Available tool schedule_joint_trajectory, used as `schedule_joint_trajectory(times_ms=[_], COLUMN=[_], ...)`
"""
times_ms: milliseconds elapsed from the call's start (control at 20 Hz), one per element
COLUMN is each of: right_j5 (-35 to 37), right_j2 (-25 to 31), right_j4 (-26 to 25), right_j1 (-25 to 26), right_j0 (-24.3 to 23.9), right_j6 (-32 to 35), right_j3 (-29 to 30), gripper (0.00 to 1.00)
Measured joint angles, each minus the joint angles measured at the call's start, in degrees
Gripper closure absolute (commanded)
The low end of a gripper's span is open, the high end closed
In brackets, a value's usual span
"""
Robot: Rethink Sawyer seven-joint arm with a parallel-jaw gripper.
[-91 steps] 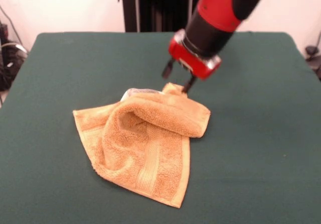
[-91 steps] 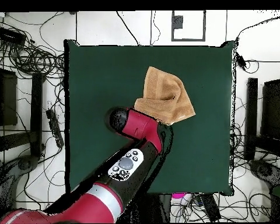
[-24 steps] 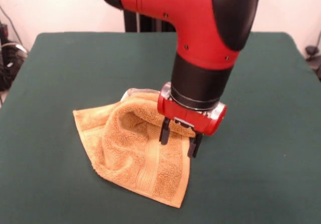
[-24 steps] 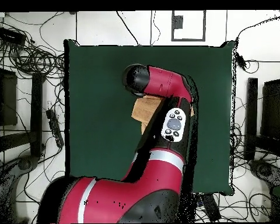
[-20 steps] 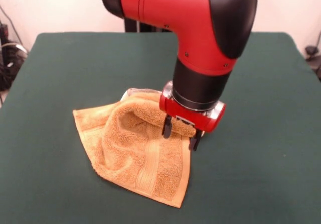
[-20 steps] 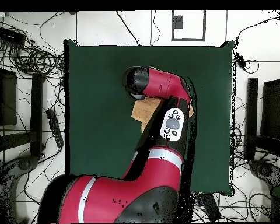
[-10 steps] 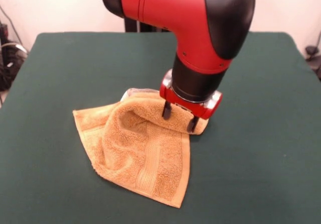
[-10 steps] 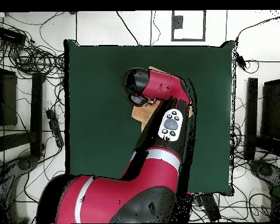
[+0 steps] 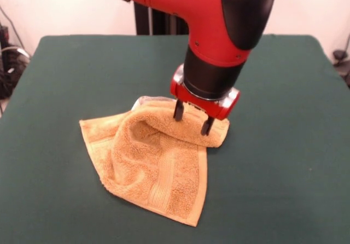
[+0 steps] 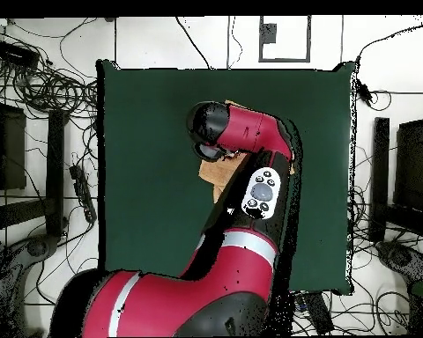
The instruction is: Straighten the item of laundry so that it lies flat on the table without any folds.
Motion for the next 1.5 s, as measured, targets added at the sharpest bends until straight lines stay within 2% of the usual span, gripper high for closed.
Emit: schedule_joint_trajectory(times_ms=[500, 600, 850, 1000, 1200, 1500], right_j5=[-0.6, -3.0, -15.5, -19.2, -20.0, -17.2], right_j2=[-0.1, -0.1, -0.1, -0.1, -0.1, -0.1], right_j4=[0.0, 0.0, 0.0, 0.0, 0.1, 0.6], right_j1=[-2.2, -2.2, -2.8, -3.6, -4.6, -5.4], right_j0=[-1.1, -1.5, -1.4, -1.0, -0.5, 0.9], right_j6=[0.0, 0.0, 0.0, 0.0, 0.0, 0.0], right_j3=[2.2, 2.6, 4.1, 4.5, 4.9, 5.5], gripper=[0.00, 0.00, 0.00, 0.00, 0.00, 0.00])
